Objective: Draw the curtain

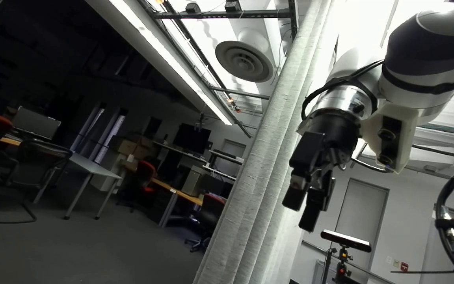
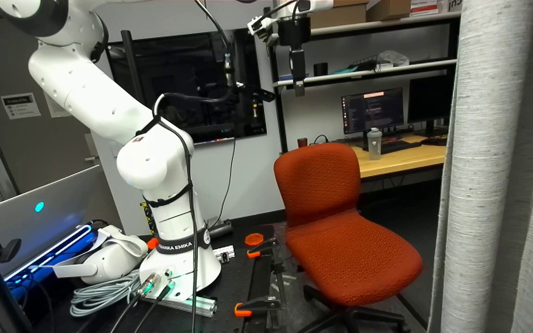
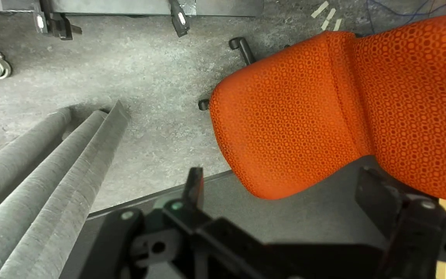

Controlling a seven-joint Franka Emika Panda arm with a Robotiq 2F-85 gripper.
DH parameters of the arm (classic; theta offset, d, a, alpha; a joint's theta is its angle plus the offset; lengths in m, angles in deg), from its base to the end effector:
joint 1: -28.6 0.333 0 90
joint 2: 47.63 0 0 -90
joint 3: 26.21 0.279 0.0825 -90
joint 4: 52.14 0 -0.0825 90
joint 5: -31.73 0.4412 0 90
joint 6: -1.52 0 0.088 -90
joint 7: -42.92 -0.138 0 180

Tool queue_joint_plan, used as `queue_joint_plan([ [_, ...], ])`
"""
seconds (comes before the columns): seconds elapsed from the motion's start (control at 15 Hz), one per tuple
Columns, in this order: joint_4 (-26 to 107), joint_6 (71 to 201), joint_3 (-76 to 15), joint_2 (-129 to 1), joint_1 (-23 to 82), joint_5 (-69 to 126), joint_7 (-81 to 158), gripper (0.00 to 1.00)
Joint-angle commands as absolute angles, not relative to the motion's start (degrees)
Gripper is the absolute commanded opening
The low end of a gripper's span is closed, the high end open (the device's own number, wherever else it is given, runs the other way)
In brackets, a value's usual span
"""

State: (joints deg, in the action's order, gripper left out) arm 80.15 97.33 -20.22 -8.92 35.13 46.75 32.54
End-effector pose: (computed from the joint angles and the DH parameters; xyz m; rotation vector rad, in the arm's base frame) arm 0.4124 0.1284 0.5233 -2.9422 0.0091 0.0010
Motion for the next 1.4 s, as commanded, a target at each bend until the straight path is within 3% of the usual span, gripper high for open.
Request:
queue_joint_plan([
  [0.0,80.02,97.12,-19.68,-8.92,34.33,47.09,32.91,1.0],
  [0.67,77.69,96.96,-22.86,-8.93,30.39,44.65,32.92,1.0],
  [1.33,66.94,101.76,-29.36,-11.95,22.05,33.52,35.4,1.0],
])
